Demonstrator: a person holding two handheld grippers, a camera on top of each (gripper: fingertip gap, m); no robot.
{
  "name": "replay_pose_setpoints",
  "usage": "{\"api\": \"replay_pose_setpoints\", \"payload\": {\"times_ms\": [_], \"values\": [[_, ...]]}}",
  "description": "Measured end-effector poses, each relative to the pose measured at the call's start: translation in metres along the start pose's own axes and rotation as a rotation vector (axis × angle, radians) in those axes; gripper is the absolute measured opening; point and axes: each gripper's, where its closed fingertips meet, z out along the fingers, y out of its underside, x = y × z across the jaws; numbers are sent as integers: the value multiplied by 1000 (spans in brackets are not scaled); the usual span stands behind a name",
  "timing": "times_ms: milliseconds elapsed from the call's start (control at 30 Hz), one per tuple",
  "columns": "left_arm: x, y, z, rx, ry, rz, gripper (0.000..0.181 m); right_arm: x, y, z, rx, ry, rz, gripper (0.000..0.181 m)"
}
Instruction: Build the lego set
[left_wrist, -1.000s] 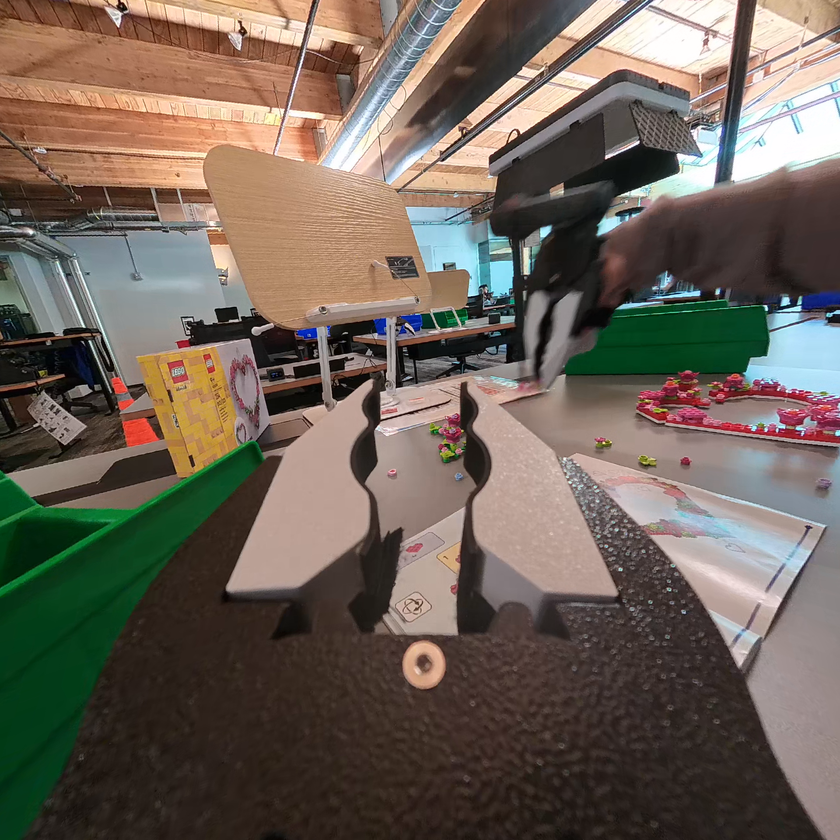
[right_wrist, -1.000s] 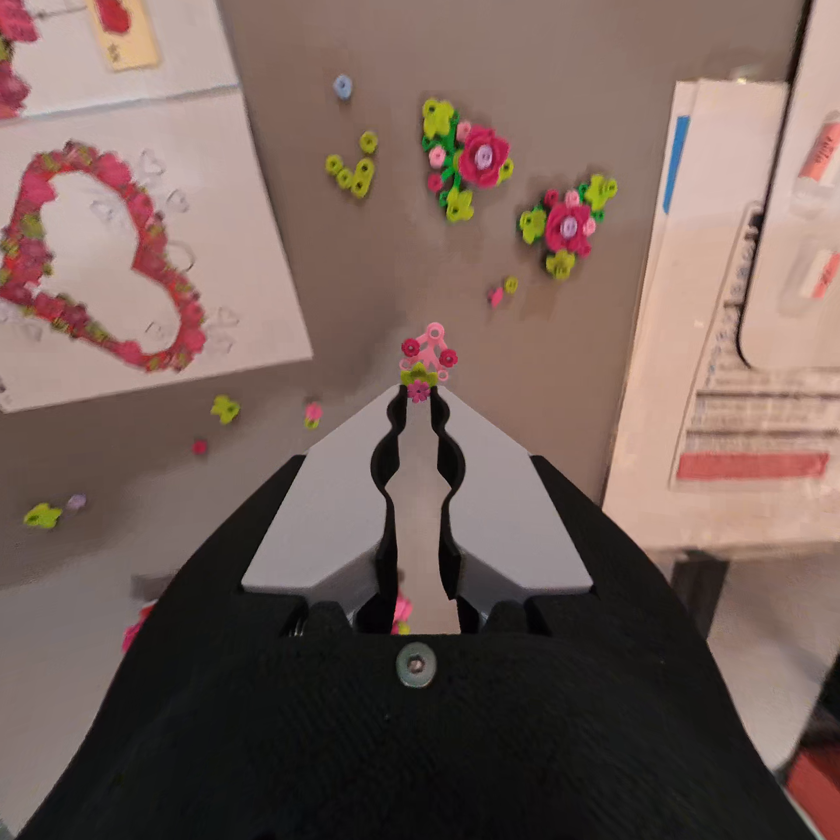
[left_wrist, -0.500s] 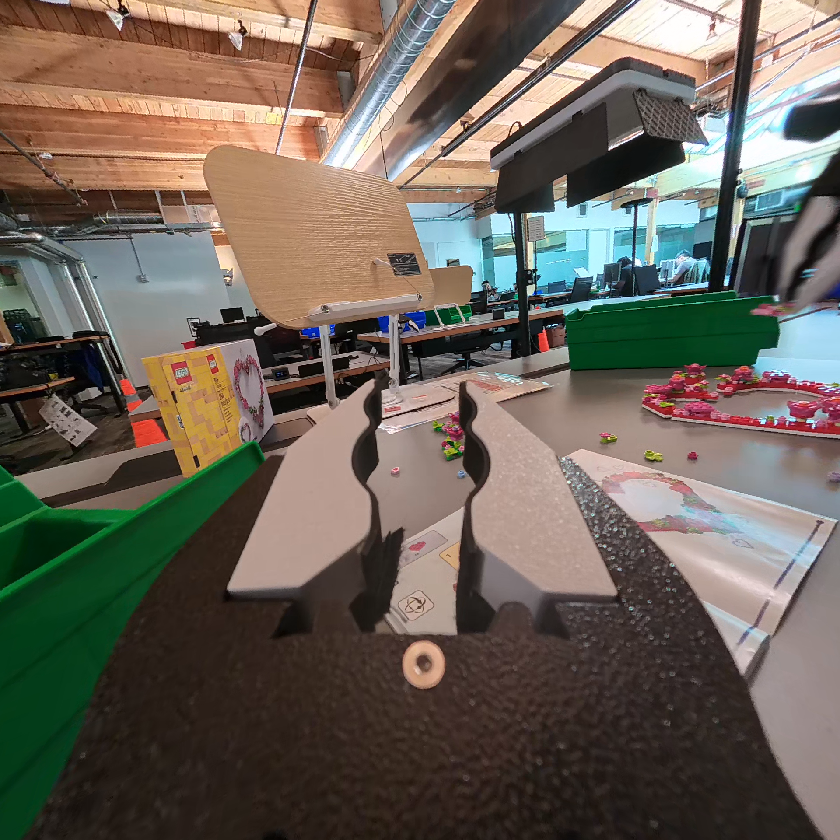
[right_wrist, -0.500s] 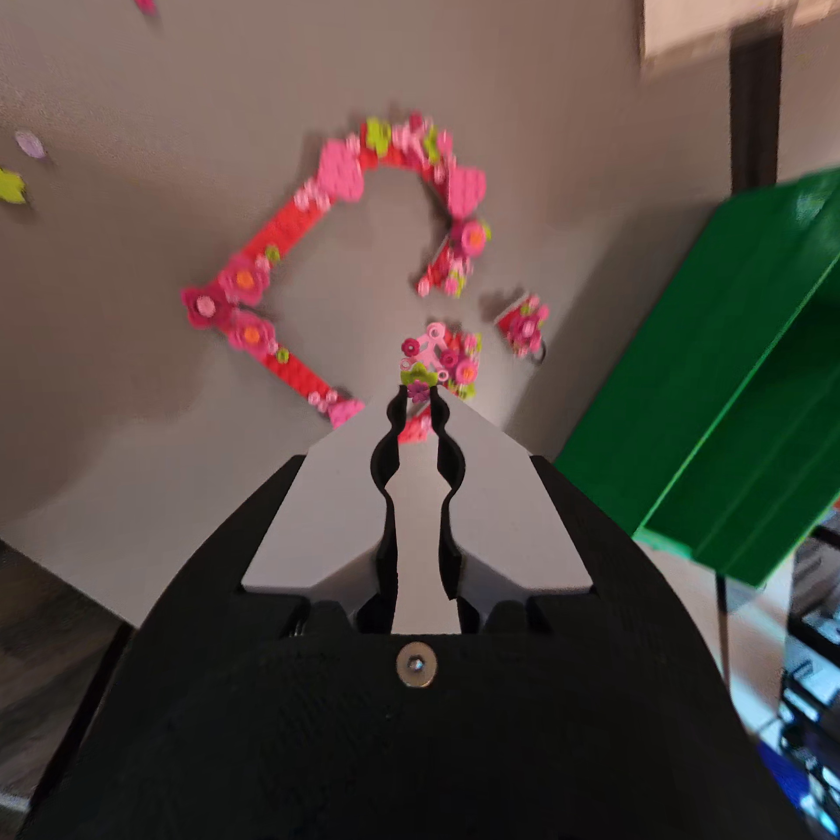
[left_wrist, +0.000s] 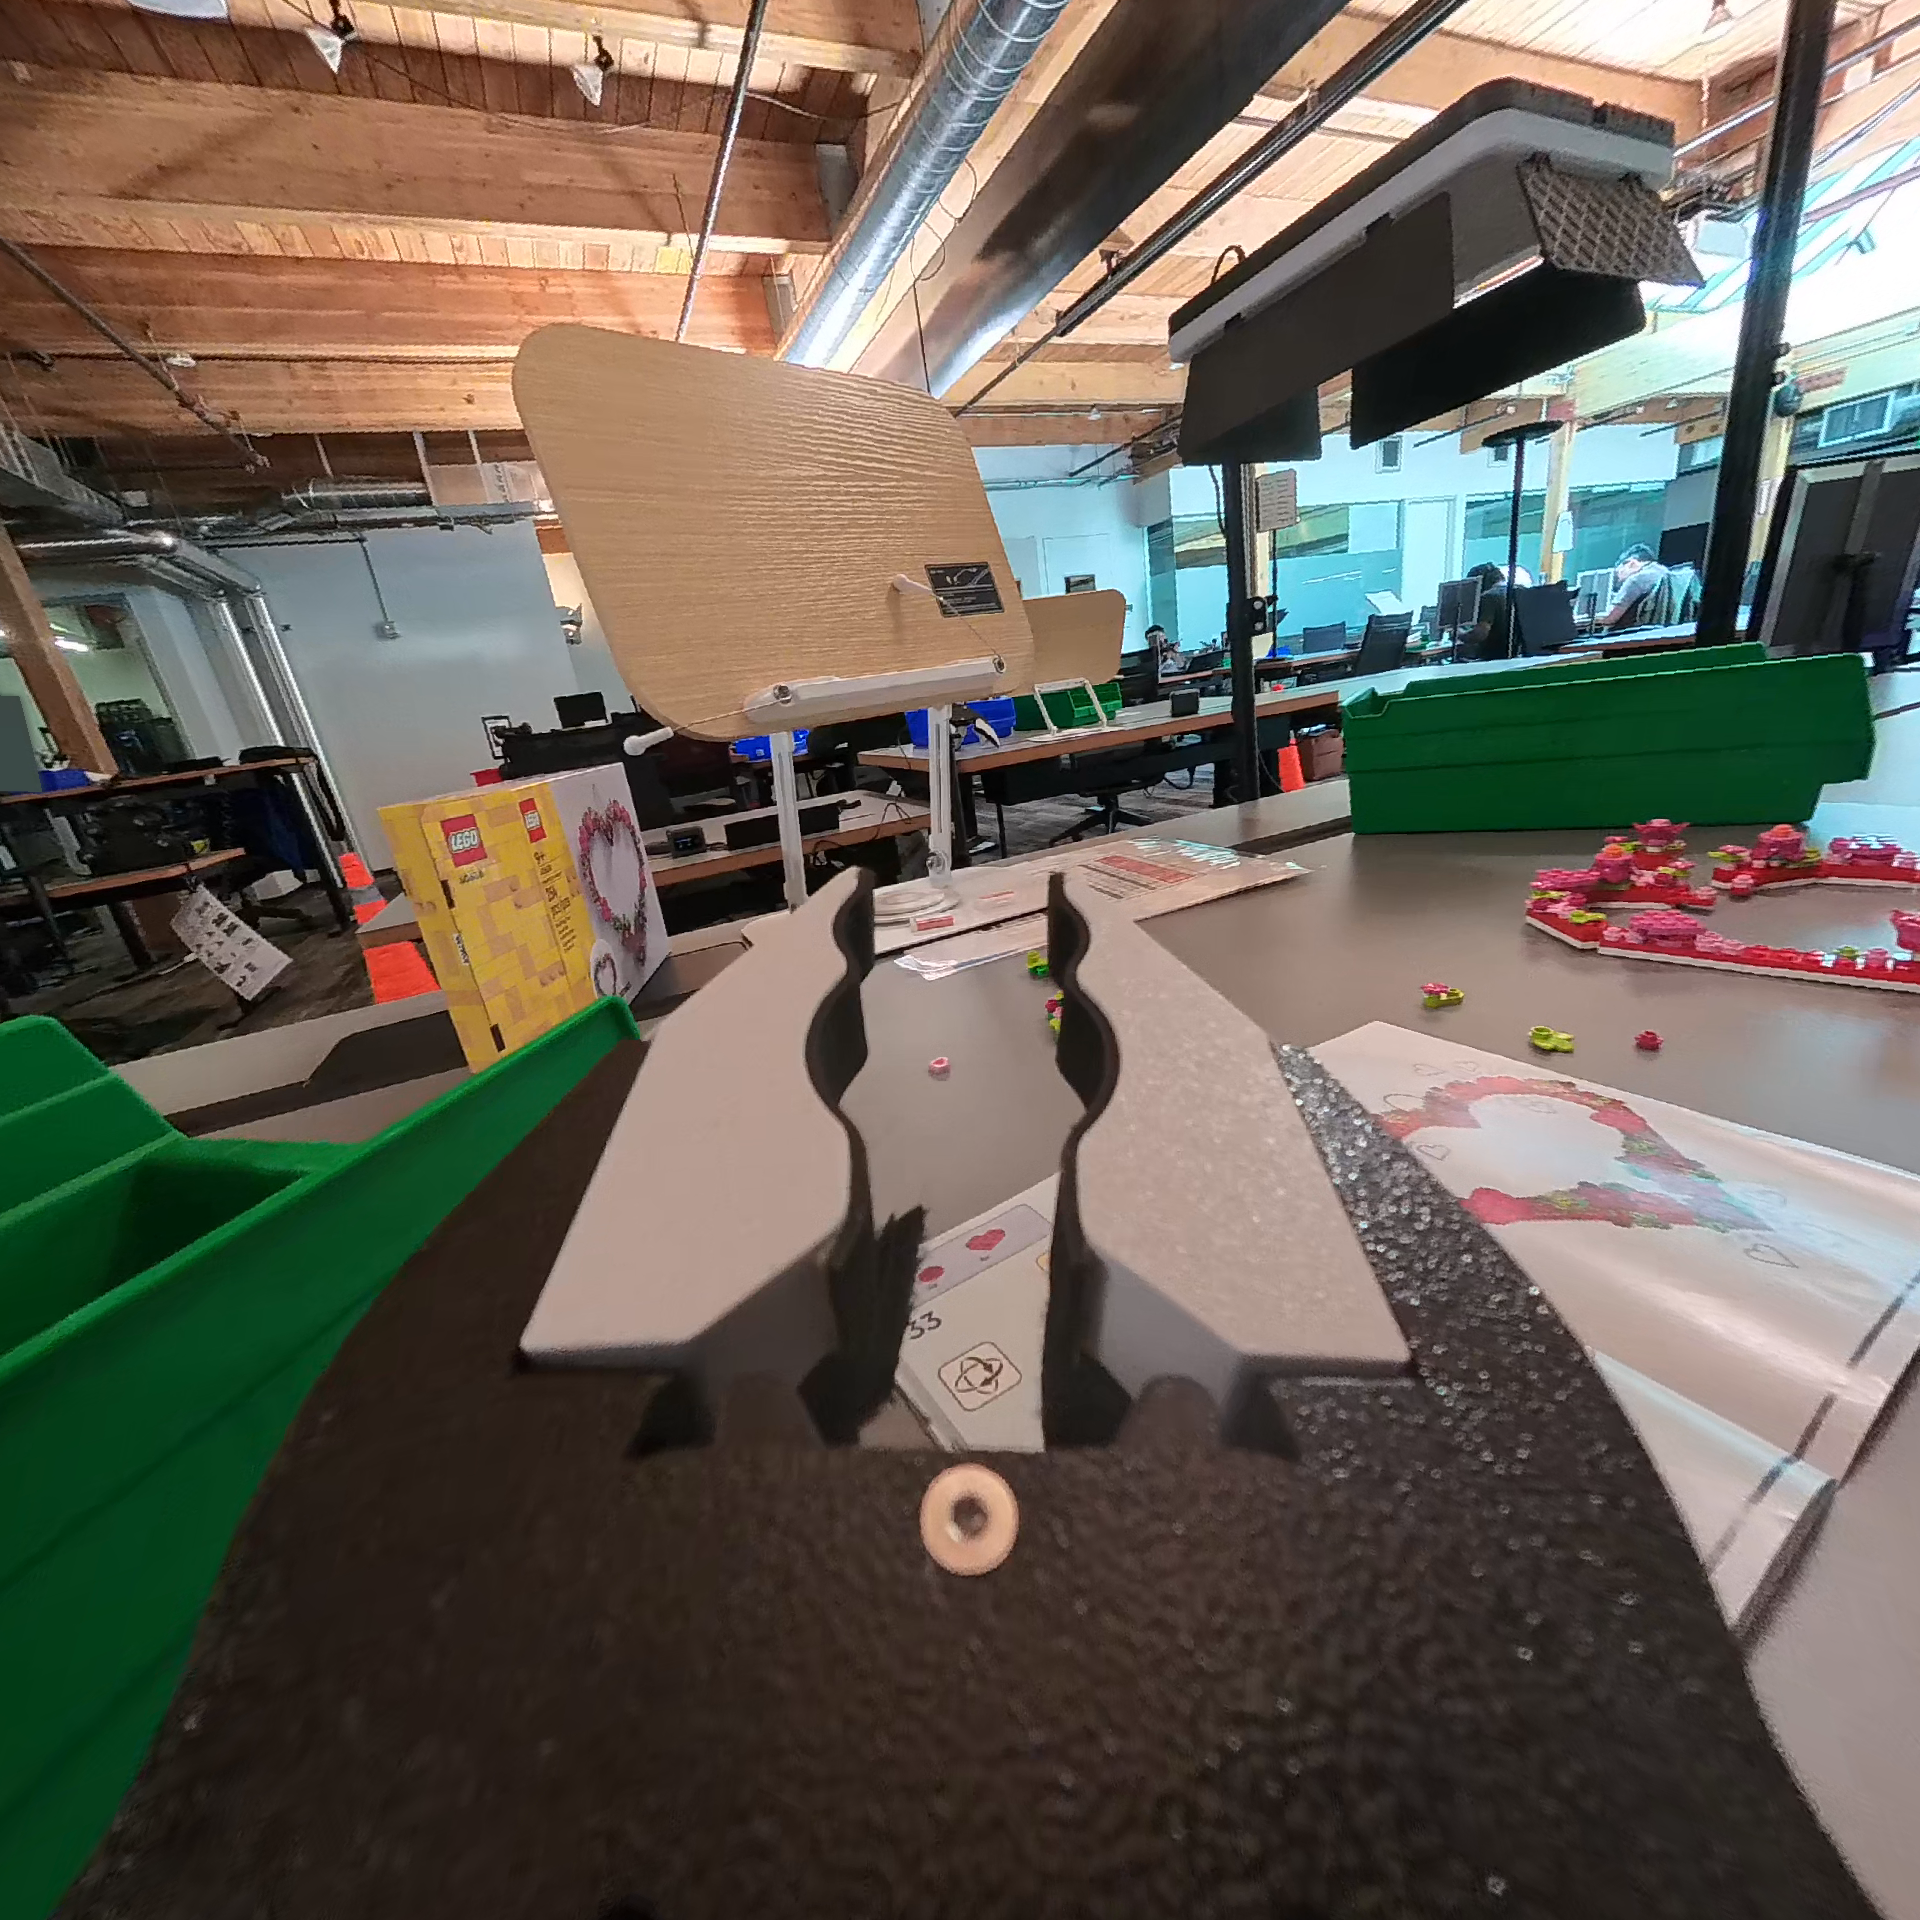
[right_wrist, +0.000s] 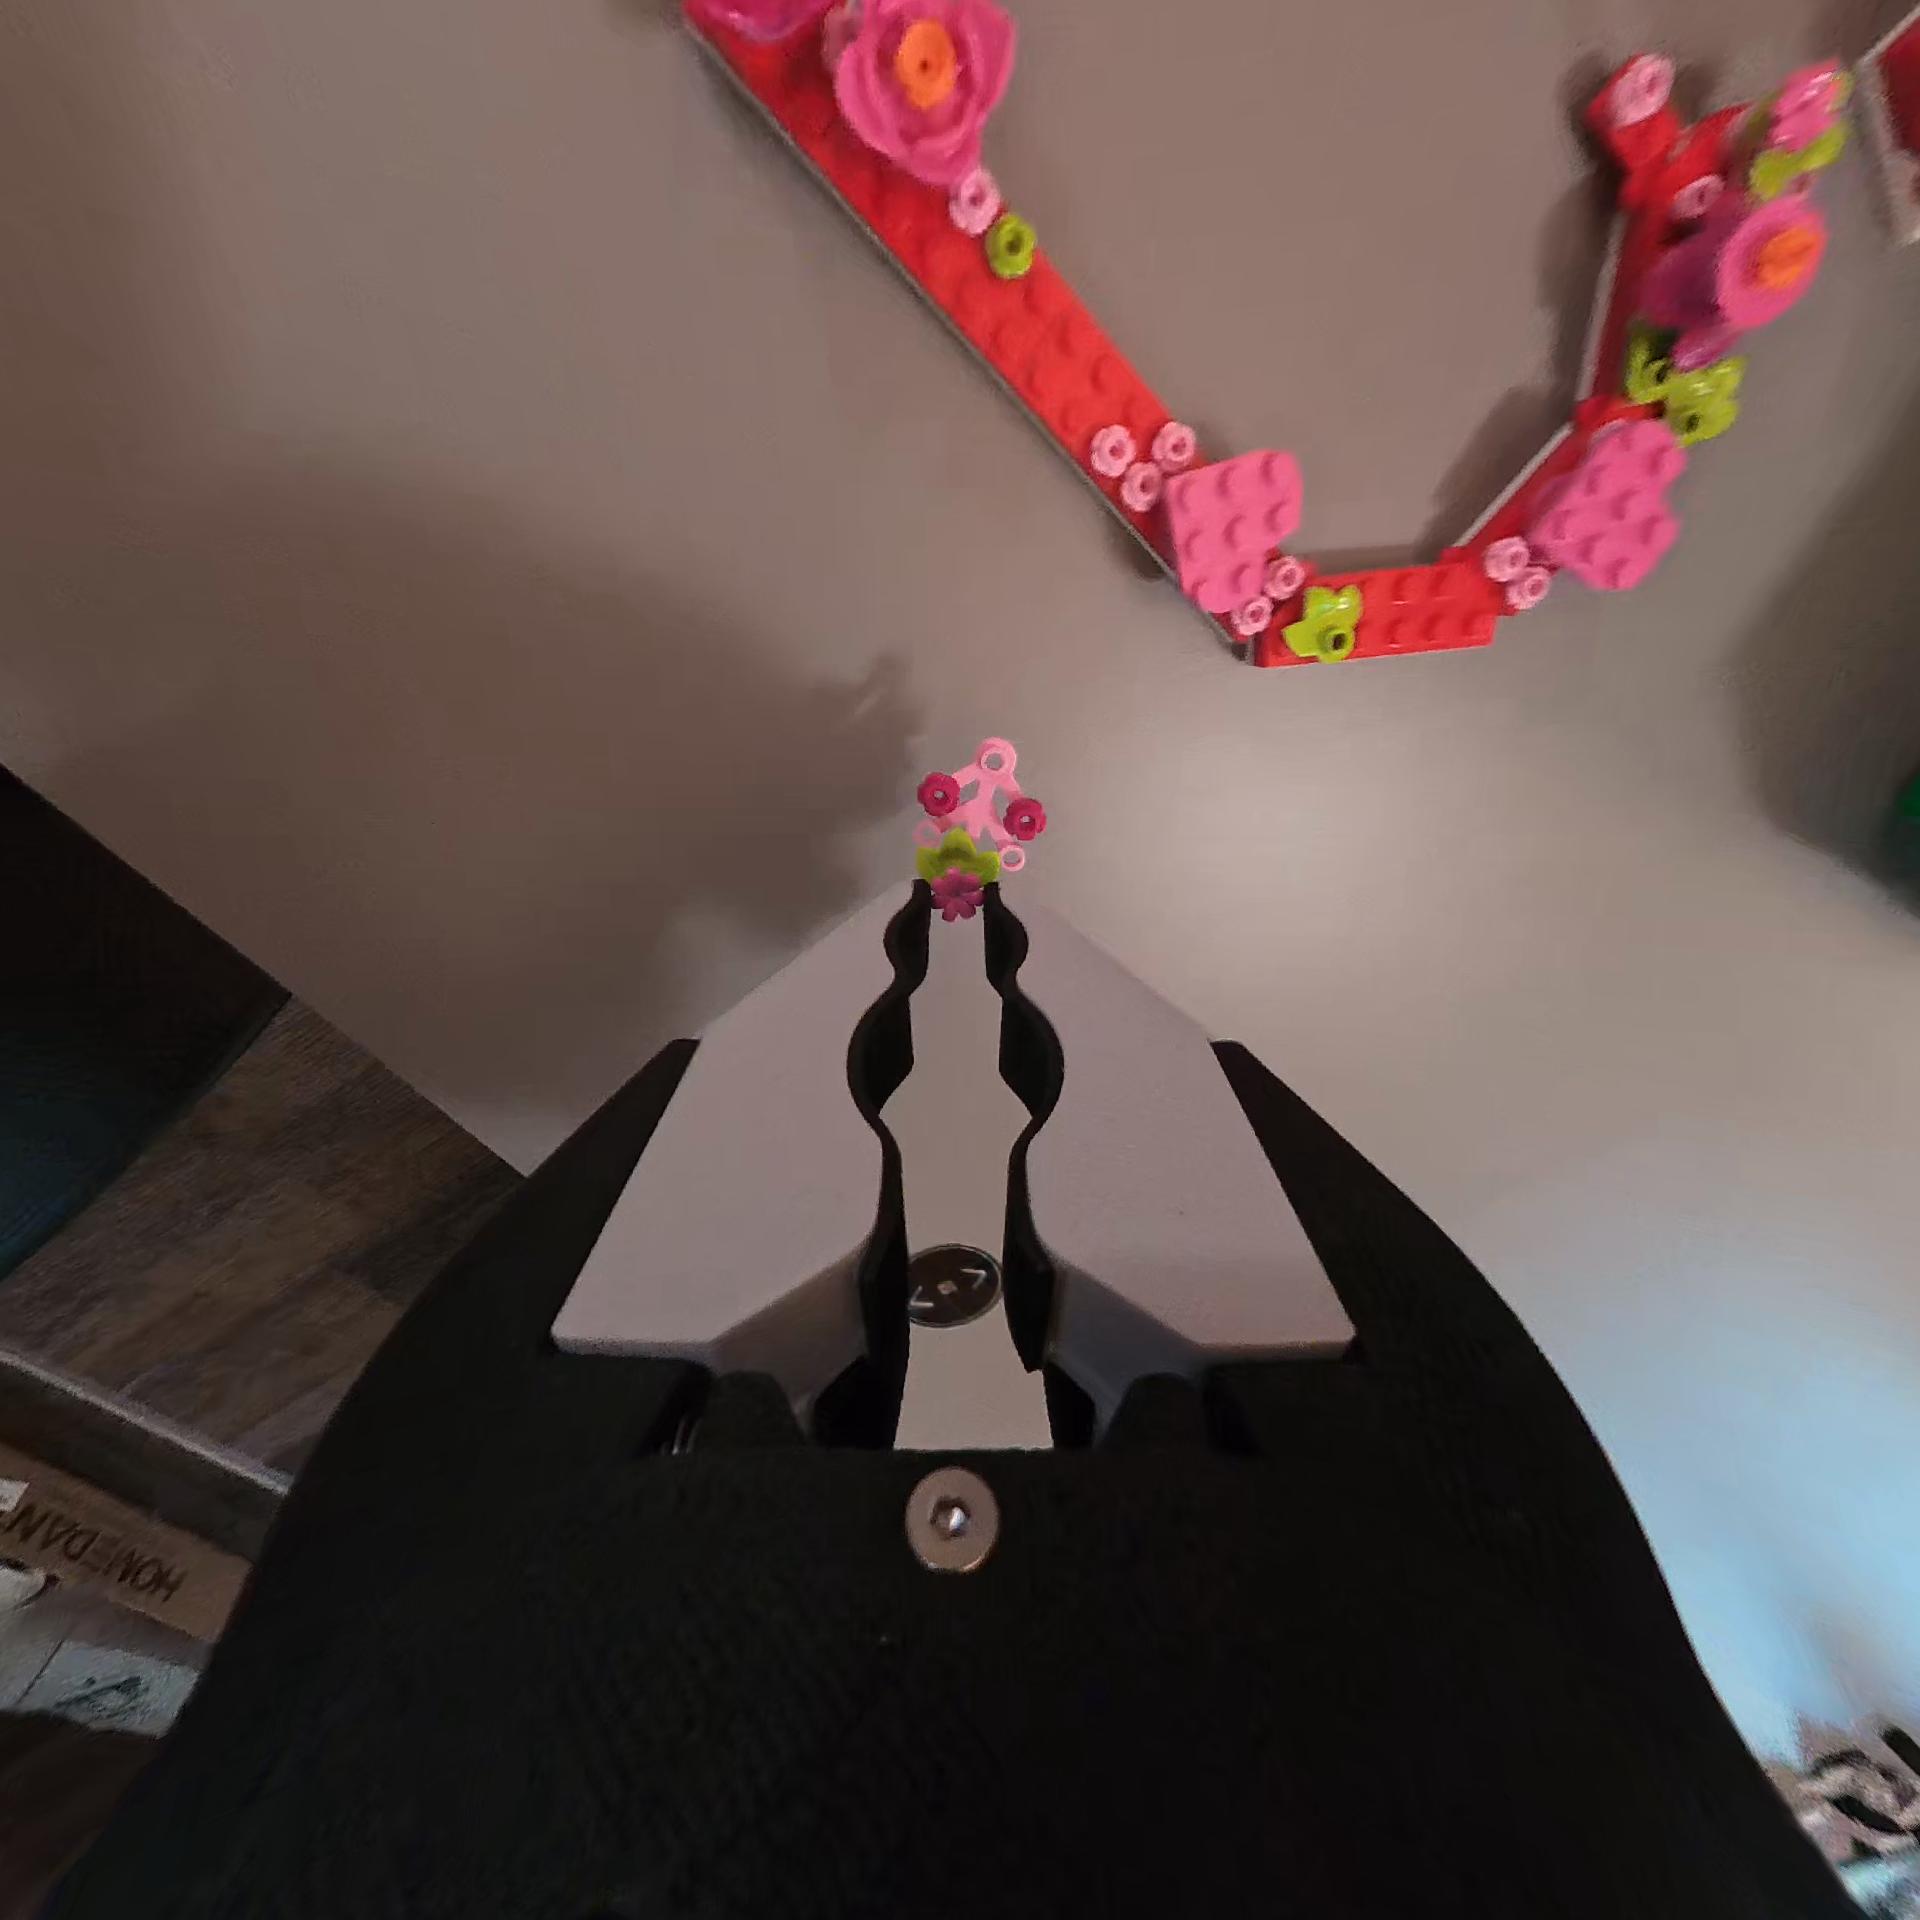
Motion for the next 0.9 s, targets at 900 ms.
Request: {"api": "replay_pose_setpoints", "payload": {"times_ms": [900], "values": [[2, 1, 1, -3, 20, -13, 30, -7, -28, 23, 39, -136, -48, 8]]}}
